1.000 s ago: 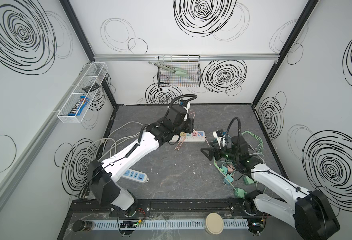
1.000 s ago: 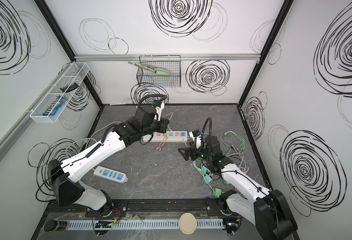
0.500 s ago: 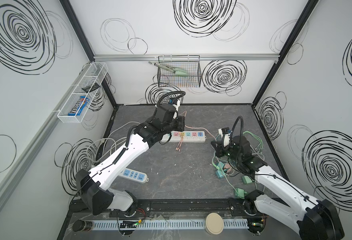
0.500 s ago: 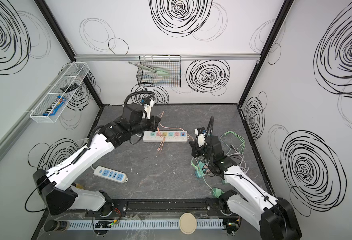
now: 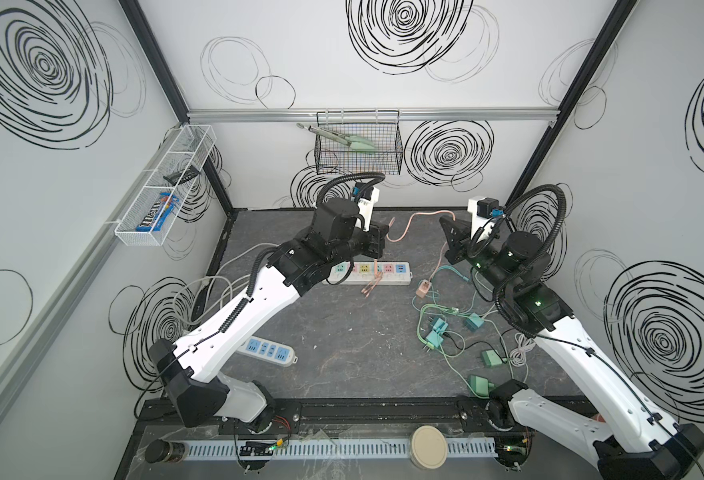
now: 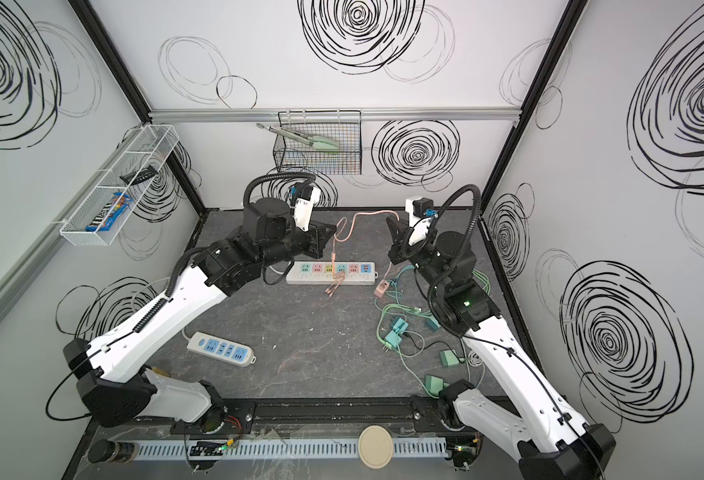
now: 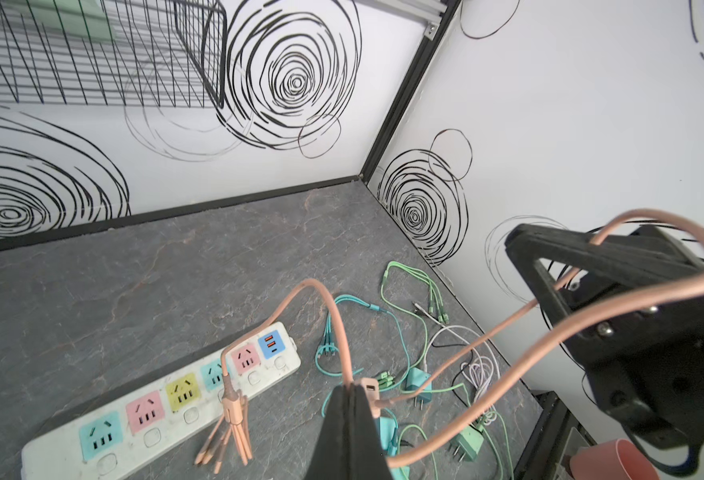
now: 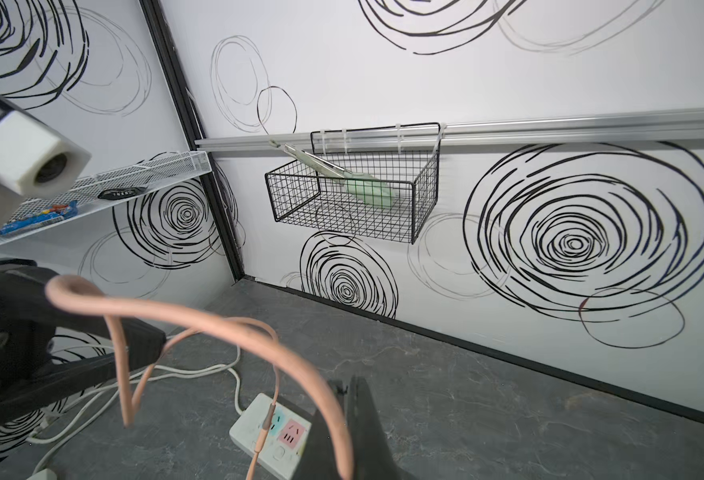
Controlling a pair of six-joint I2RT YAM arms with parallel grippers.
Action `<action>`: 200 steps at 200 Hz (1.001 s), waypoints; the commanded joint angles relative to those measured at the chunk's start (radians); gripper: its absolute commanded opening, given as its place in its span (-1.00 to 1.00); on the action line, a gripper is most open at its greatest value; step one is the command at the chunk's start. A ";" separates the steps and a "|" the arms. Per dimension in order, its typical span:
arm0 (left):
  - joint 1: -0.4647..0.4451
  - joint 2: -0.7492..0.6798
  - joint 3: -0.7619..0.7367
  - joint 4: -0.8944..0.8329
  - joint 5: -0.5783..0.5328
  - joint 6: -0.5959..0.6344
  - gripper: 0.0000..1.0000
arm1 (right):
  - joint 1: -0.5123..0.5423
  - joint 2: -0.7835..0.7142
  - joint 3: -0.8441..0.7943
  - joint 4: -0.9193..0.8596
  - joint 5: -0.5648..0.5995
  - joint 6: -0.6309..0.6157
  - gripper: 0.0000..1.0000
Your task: Insert the plug
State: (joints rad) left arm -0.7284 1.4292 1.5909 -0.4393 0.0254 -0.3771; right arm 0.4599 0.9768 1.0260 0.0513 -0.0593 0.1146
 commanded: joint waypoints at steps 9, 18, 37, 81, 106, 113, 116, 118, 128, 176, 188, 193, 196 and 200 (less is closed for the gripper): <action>0.004 -0.049 0.006 0.000 -0.078 0.042 -1.00 | 0.004 0.015 0.040 -0.011 -0.096 -0.005 -1.00; 0.010 -0.062 0.003 -0.012 -0.110 0.045 -1.00 | 0.012 0.019 0.041 -0.010 -0.146 0.005 -1.00; 0.042 -0.093 -0.003 -0.032 -0.138 0.045 -1.00 | 0.052 0.030 0.037 0.003 -0.184 0.039 -1.00; 0.175 -0.171 -0.037 -0.082 -0.216 0.035 -1.00 | 0.217 0.100 0.003 0.092 -0.189 0.150 -1.00; 0.232 -0.200 -0.020 -0.114 -0.206 0.062 -1.00 | 0.317 0.185 0.029 0.160 -0.293 0.184 -1.00; 0.237 -0.200 -0.022 -0.116 -0.204 0.074 -1.00 | 0.322 0.205 0.018 0.204 -0.365 0.210 -1.00; 0.237 -0.200 -0.026 -0.116 -0.203 0.078 -1.00 | 0.322 0.209 0.015 0.218 -0.383 0.221 -1.00; 0.239 -0.198 -0.029 -0.115 -0.203 0.080 -1.00 | 0.321 0.215 0.006 0.238 -0.404 0.236 -1.00; 0.240 -0.188 -0.057 -0.106 -0.207 0.083 -1.00 | 0.320 0.234 -0.038 0.299 -0.439 0.264 -1.00; 0.209 -0.050 -0.237 -0.063 -0.193 0.056 -1.00 | 0.184 0.326 -0.247 0.310 -0.497 0.351 -1.00; 0.201 0.004 -0.258 -0.056 -0.199 0.052 -1.00 | 0.132 0.364 -0.274 0.301 -0.547 0.364 -1.00; 0.198 0.025 -0.263 -0.052 -0.201 0.051 -1.00 | 0.114 0.379 -0.278 0.284 -0.547 0.369 -1.00; 0.196 0.037 -0.264 -0.050 -0.202 0.051 -1.00 | 0.105 0.388 -0.279 0.272 -0.544 0.369 -1.00; 0.194 0.053 -0.264 -0.046 -0.205 0.050 -1.00 | 0.093 0.399 -0.279 0.257 -0.541 0.368 -1.00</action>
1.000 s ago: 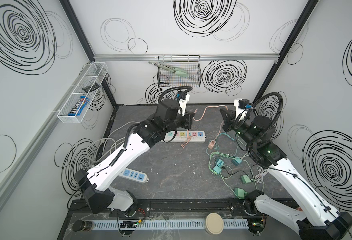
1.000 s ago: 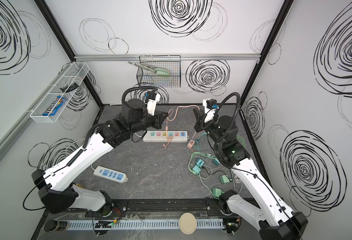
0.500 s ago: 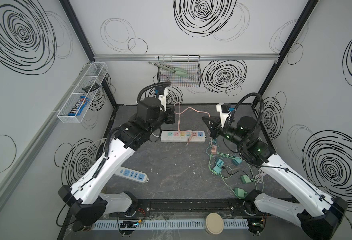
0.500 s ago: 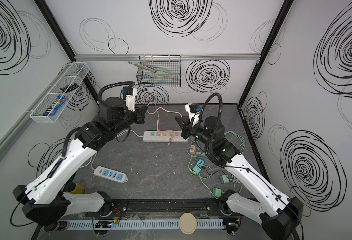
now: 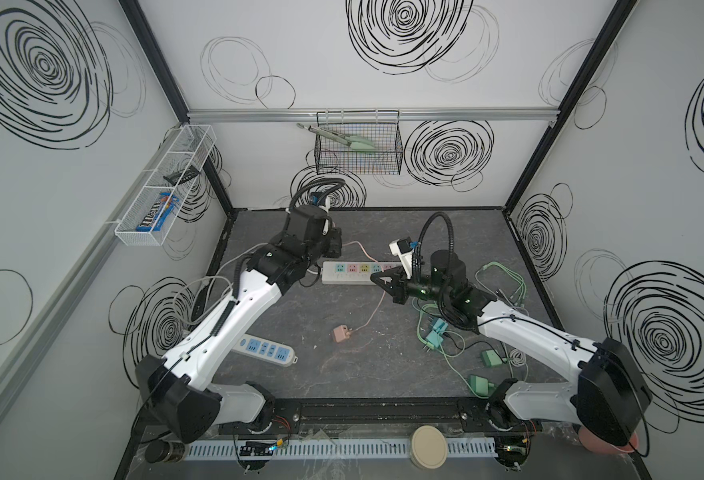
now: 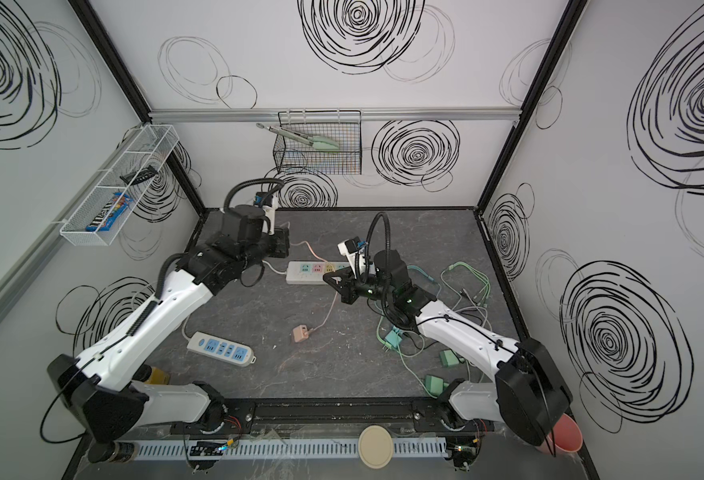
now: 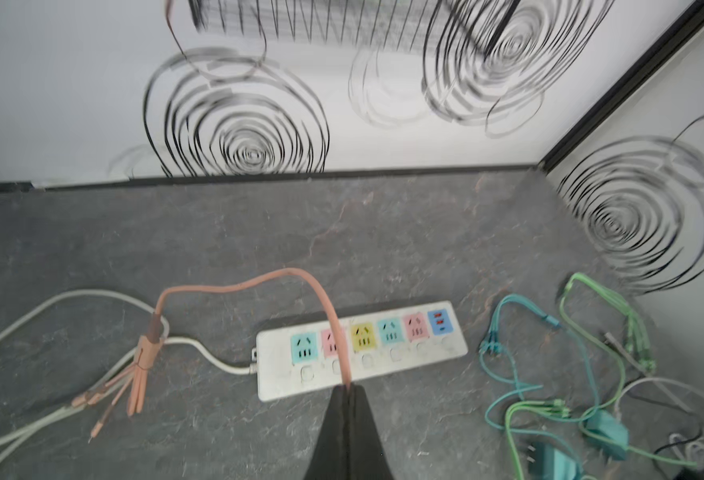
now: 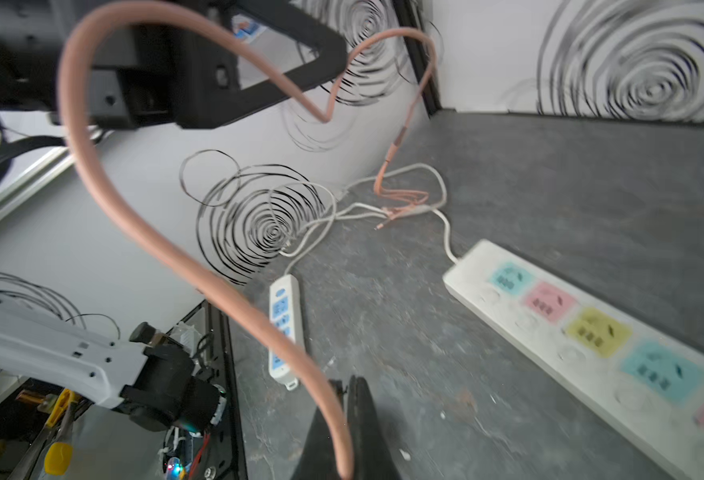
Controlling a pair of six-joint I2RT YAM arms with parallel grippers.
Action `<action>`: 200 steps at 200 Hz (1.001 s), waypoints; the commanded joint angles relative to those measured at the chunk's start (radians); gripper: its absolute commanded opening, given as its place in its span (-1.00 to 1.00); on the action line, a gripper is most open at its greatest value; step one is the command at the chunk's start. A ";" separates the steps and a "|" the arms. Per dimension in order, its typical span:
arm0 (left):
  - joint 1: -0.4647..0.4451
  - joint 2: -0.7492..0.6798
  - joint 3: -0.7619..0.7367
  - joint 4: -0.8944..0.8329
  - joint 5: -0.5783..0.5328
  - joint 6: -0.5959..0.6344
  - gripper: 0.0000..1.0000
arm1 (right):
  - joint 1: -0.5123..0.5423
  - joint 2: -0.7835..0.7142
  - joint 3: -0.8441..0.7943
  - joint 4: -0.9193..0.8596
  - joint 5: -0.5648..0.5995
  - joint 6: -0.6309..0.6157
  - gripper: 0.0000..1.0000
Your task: Insert the plug
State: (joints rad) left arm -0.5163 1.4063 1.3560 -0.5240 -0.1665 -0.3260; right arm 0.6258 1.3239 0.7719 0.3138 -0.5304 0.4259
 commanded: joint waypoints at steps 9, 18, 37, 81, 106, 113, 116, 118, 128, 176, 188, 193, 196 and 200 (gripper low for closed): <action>-0.025 0.110 -0.026 0.047 -0.013 0.001 -1.00 | -0.097 0.076 -0.020 -0.034 -0.080 0.040 -1.00; -0.029 0.142 -0.020 0.057 -0.008 0.003 -1.00 | -0.116 0.096 -0.019 -0.042 -0.082 0.036 -1.00; -0.028 0.214 0.012 0.053 0.003 0.008 -0.64 | -0.143 0.129 -0.011 -0.037 -0.058 0.017 -1.00; -0.033 0.240 -0.020 0.016 -0.018 0.008 0.75 | -0.234 0.231 0.074 -0.094 -0.031 0.028 -1.00; -0.059 0.169 -0.143 0.082 0.095 0.001 0.98 | -0.266 0.294 0.127 -0.124 -0.040 -0.010 -1.00; -0.071 0.162 -0.178 0.104 0.129 -0.002 0.99 | -0.273 0.317 0.145 -0.138 -0.040 -0.022 -1.00; -0.078 0.161 -0.192 0.113 0.144 -0.004 0.98 | -0.276 0.327 0.155 -0.145 -0.042 -0.028 -1.00; -0.081 0.162 -0.201 0.119 0.152 -0.004 0.97 | -0.278 0.334 0.160 -0.151 -0.044 -0.032 -1.00; -0.106 0.181 -0.232 0.136 0.172 -0.016 0.93 | -0.287 0.371 0.194 -0.178 -0.048 -0.046 -1.00; -0.162 0.301 -0.329 0.233 0.259 -0.088 0.92 | -0.299 0.419 0.253 -0.222 -0.061 -0.058 -0.97; -0.167 0.311 -0.351 0.239 0.278 -0.097 0.92 | -0.298 0.406 0.244 -0.222 -0.053 -0.059 -0.96; -0.171 0.310 -0.361 0.240 0.288 -0.097 0.92 | -0.299 0.401 0.240 -0.222 -0.047 -0.060 -0.96; -0.176 0.306 -0.369 0.242 0.293 -0.097 0.92 | -0.298 0.397 0.238 -0.222 -0.045 -0.061 -0.96; -0.182 0.297 -0.381 0.249 0.302 -0.098 0.92 | -0.298 0.393 0.234 -0.223 -0.042 -0.062 -0.95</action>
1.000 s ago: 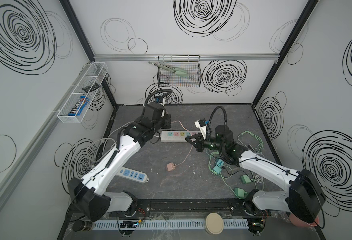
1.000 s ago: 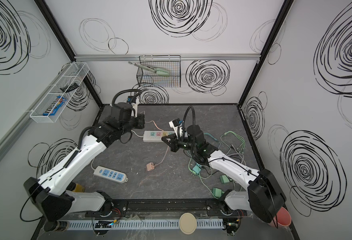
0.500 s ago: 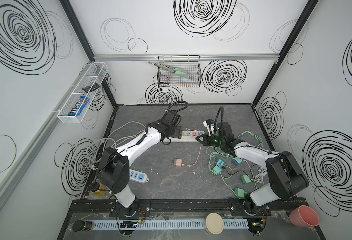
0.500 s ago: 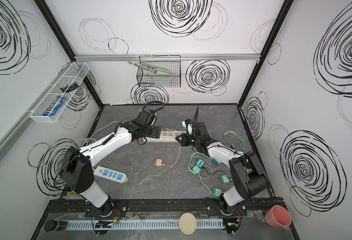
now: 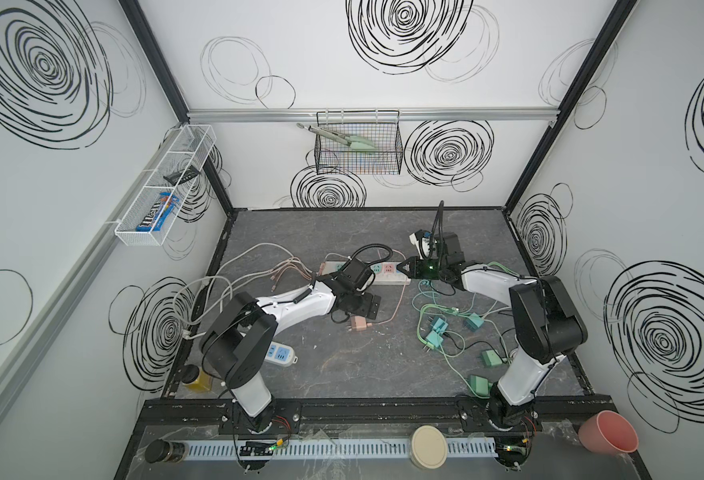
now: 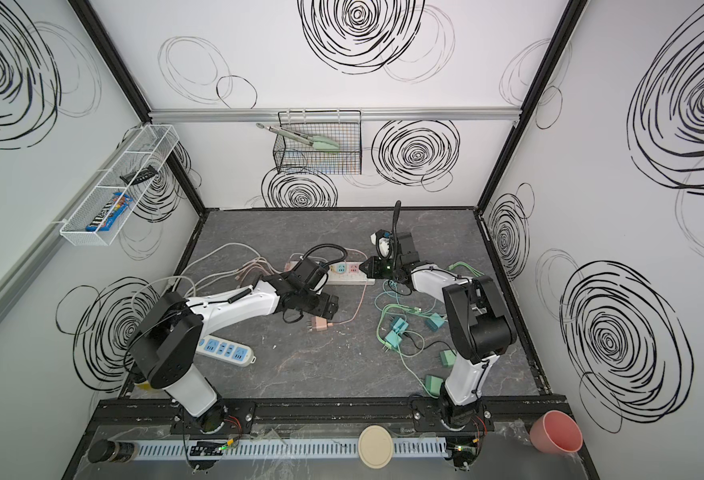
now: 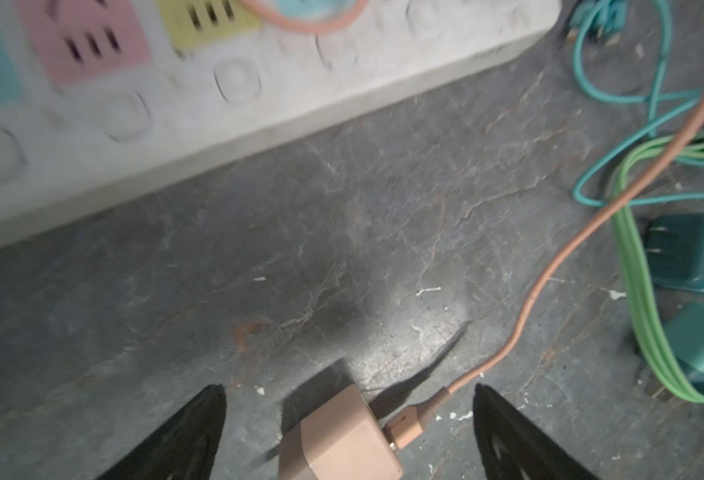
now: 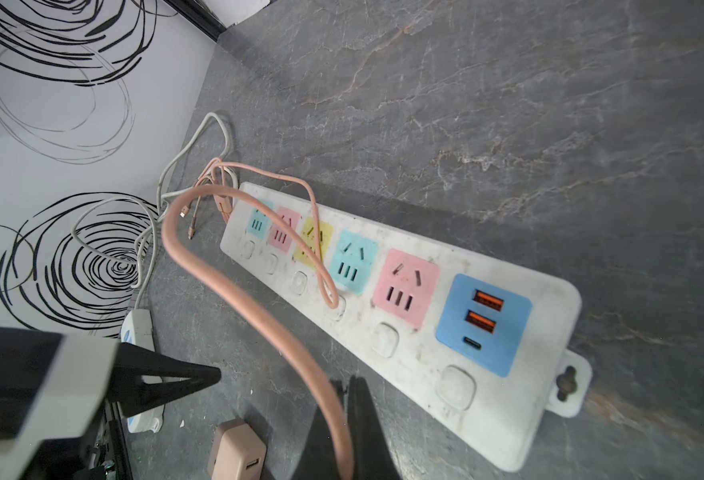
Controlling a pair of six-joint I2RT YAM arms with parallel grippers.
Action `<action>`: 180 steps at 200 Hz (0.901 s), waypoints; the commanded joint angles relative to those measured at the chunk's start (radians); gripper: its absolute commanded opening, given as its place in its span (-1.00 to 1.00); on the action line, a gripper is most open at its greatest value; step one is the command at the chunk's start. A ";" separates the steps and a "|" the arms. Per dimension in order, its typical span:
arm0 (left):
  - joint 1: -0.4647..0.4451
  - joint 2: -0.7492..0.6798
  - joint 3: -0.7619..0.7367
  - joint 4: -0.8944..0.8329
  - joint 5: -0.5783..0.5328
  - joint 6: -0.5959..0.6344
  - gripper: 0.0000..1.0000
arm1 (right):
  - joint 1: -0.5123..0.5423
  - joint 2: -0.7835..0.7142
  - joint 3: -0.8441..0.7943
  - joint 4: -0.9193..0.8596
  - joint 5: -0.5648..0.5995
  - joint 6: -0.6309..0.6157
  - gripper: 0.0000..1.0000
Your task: Insert the plug
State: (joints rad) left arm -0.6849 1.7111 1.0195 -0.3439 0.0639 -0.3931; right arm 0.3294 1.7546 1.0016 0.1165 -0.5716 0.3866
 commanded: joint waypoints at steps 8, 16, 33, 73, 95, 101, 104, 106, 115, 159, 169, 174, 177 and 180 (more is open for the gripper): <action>-0.028 -0.030 -0.072 0.086 0.090 -0.030 0.92 | -0.002 -0.041 -0.001 -0.028 0.003 -0.025 -0.95; -0.046 -0.054 -0.098 0.104 0.118 -0.028 0.93 | -0.003 -0.046 -0.006 -0.031 0.008 -0.028 -0.95; -0.098 -0.094 -0.129 0.114 0.148 -0.009 0.93 | -0.004 -0.046 -0.009 -0.036 0.012 -0.031 -0.94; -0.215 -0.098 -0.131 0.066 0.089 0.022 0.95 | -0.004 -0.037 0.015 -0.053 0.017 -0.042 -0.75; -0.264 -0.069 -0.101 0.022 0.011 0.053 0.99 | -0.003 -0.039 0.041 -0.098 0.025 -0.066 -0.54; -0.279 -0.061 -0.090 0.007 -0.019 0.065 1.00 | -0.004 -0.047 0.045 -0.109 0.034 -0.071 -0.49; -0.285 -0.056 -0.084 0.000 -0.035 0.070 0.99 | -0.003 -0.052 0.044 -0.113 0.039 -0.073 -0.47; -0.290 -0.053 -0.081 -0.005 -0.046 0.074 0.99 | -0.003 -0.055 0.043 -0.114 0.044 -0.073 -0.45; -0.305 -0.040 -0.067 -0.021 -0.086 0.093 0.96 | -0.004 -0.074 0.038 -0.123 0.059 -0.077 -0.31; -0.330 0.009 -0.008 -0.041 -0.250 0.174 0.95 | -0.013 -0.196 -0.038 -0.166 0.154 -0.056 0.49; -0.331 0.021 0.005 -0.041 -0.271 0.190 0.94 | -0.016 -0.230 -0.066 -0.169 0.169 -0.047 0.66; -0.330 0.027 0.010 -0.041 -0.277 0.198 0.94 | -0.018 -0.247 -0.078 -0.170 0.179 -0.042 0.78; -0.331 0.031 0.014 -0.042 -0.276 0.205 0.93 | -0.020 -0.257 -0.086 -0.170 0.184 -0.039 0.82; -0.331 0.035 0.018 -0.041 -0.275 0.211 0.93 | -0.023 -0.267 -0.094 -0.171 0.190 -0.036 0.88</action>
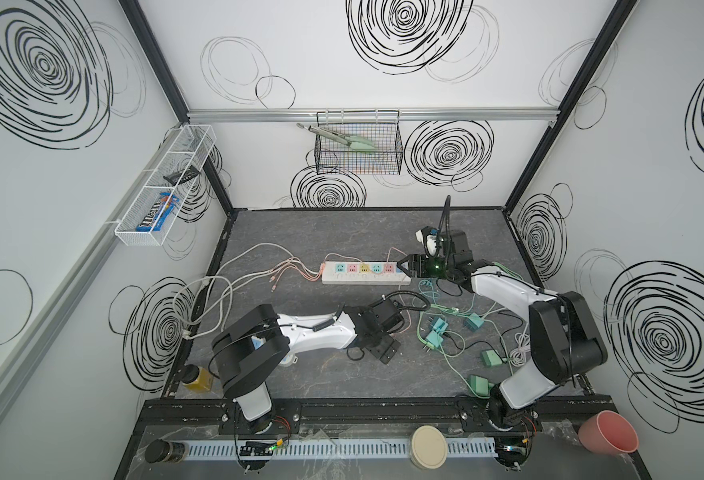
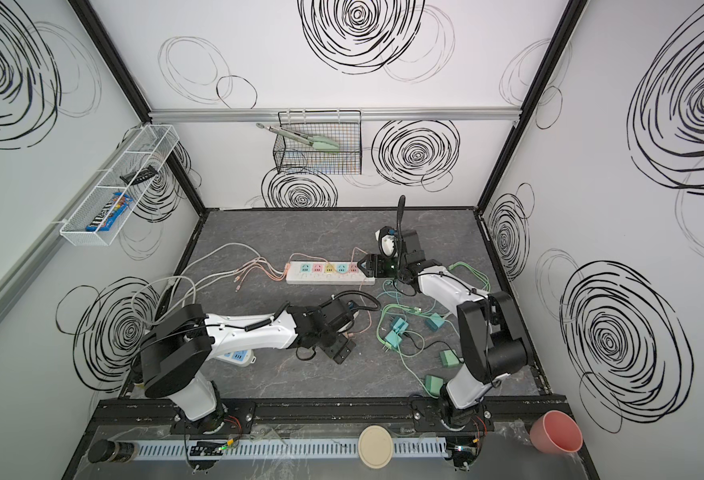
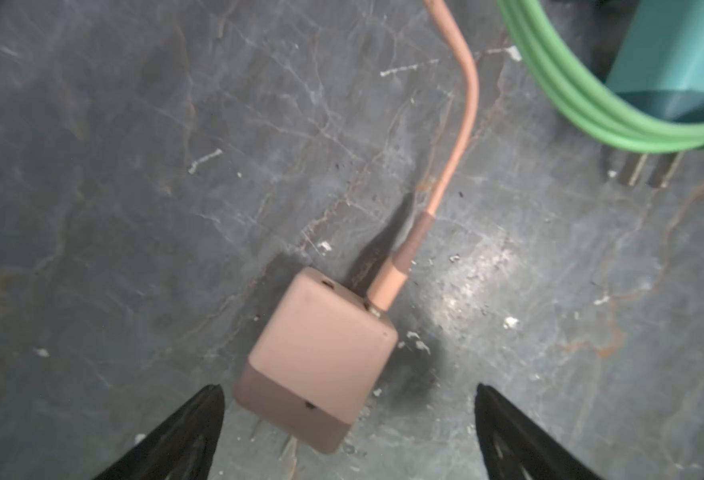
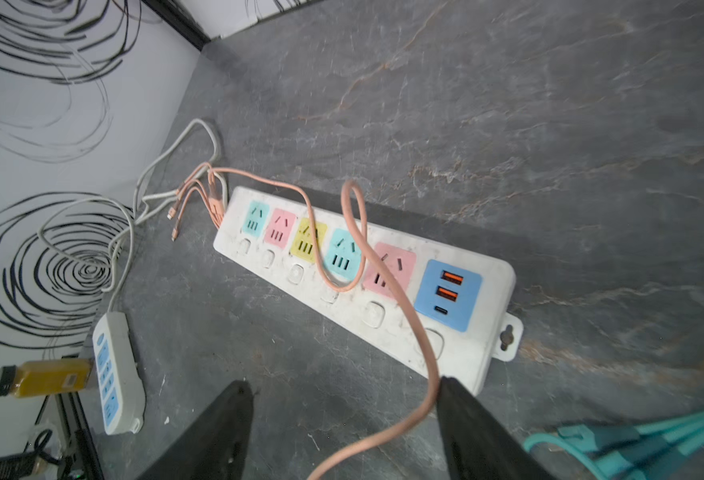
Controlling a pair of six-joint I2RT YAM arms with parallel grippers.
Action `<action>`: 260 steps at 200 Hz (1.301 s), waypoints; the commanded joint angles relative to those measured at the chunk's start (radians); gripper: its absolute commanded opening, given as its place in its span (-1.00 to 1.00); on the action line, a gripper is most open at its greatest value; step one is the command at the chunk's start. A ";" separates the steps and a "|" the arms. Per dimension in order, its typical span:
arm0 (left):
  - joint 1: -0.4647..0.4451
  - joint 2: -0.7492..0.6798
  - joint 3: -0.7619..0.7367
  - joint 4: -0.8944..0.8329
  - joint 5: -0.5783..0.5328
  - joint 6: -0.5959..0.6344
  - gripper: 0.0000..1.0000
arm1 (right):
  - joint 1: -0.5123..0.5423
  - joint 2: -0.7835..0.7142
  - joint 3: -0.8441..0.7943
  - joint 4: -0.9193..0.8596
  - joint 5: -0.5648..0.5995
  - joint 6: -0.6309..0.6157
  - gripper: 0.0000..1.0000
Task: Insert the plug
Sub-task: 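Lower the left gripper onto the peach charger block and grasp it, then lift the charger block toward the right gripper while the right gripper grasps it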
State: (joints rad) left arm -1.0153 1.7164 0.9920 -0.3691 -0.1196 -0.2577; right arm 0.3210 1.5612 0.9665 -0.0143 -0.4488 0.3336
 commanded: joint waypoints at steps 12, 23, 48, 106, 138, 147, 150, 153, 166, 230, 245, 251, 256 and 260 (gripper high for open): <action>0.001 0.041 0.054 -0.014 -0.070 0.094 0.89 | -0.024 -0.108 -0.084 -0.041 0.084 0.026 0.95; 0.001 0.047 0.057 -0.011 -0.032 0.113 0.86 | -0.039 -0.141 -0.104 -0.041 0.095 0.035 0.95; 0.017 0.059 0.063 -0.014 0.012 0.128 0.82 | -0.084 -0.203 -0.136 -0.038 0.095 0.045 0.95; 0.005 0.121 0.109 -0.045 0.009 0.179 0.81 | -0.130 -0.242 -0.143 -0.041 0.065 0.041 0.95; -0.002 0.106 0.086 -0.098 0.043 0.163 0.64 | -0.134 -0.241 -0.145 -0.042 0.061 0.039 0.95; -0.011 0.092 0.069 -0.103 0.050 0.160 0.58 | -0.134 -0.240 -0.147 -0.042 0.061 0.038 0.95; -0.016 0.088 0.064 -0.102 0.052 0.160 0.56 | -0.135 -0.241 -0.147 -0.041 0.061 0.038 0.95; -0.019 0.085 0.059 -0.102 0.054 0.162 0.54 | -0.134 -0.241 -0.148 -0.040 0.061 0.038 0.95; -0.039 0.080 0.046 -0.098 0.054 0.166 0.39 | -0.135 -0.239 -0.149 -0.036 0.059 0.038 0.95; -0.071 0.110 0.054 -0.083 0.031 0.169 -0.23 | -0.136 -0.247 -0.149 -0.052 0.054 0.035 0.95; -0.066 0.087 0.043 -0.072 0.021 0.161 -0.48 | -0.136 -0.254 -0.150 -0.073 0.055 0.032 0.95; -0.062 0.072 0.037 -0.065 0.020 0.156 -0.55 | -0.136 -0.259 -0.152 -0.081 0.051 0.030 0.95; -0.059 0.057 0.032 -0.055 0.023 0.151 -0.59 | -0.136 -0.264 -0.155 -0.088 0.049 0.030 0.95; -0.054 0.044 0.027 -0.046 0.034 0.148 -0.61 | -0.136 -0.270 -0.157 -0.093 0.044 0.030 0.95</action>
State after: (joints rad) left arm -1.0817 1.8038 1.0554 -0.4160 -0.0902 -0.1017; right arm 0.1902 1.3334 0.8268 -0.0582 -0.3843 0.3656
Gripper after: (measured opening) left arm 0.452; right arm 0.975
